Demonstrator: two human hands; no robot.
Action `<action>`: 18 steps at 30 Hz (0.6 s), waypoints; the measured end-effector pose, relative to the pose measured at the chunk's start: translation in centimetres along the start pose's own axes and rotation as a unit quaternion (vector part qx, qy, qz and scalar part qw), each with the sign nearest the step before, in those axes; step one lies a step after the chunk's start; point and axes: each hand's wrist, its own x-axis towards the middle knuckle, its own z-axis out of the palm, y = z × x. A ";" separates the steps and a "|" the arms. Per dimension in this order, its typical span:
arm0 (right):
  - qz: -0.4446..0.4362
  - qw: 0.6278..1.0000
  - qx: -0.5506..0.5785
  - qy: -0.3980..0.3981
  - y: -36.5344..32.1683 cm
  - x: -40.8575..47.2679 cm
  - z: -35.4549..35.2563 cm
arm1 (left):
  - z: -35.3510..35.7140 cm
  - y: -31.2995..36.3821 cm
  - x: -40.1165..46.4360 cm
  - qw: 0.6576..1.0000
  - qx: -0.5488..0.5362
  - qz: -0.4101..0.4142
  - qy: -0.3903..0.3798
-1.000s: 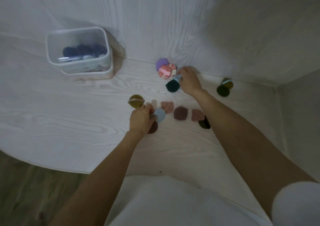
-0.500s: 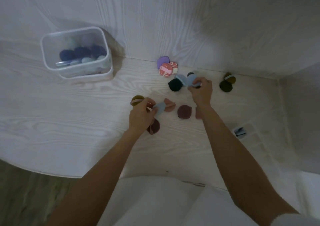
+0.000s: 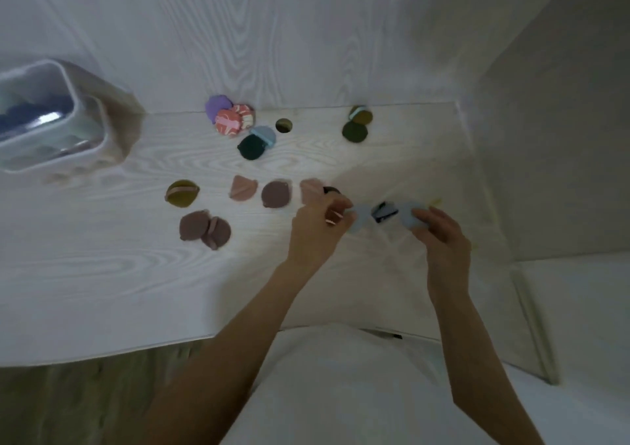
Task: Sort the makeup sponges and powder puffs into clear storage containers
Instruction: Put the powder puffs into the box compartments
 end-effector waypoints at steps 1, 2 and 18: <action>-0.008 1.000 0.007 0.007 0.1 0.6 -1.2 | 1.9 0.8 -0.2 0.999 0.025 0.025 0.003; -0.017 1.000 0.013 0.013 0.3 1.1 -2.3 | 3.5 1.4 -0.4 0.998 0.045 0.046 0.004; -0.113 0.990 -0.031 -0.083 1.3 5.9 -6.4 | 10.9 2.6 -0.4 0.902 0.390 0.185 -0.003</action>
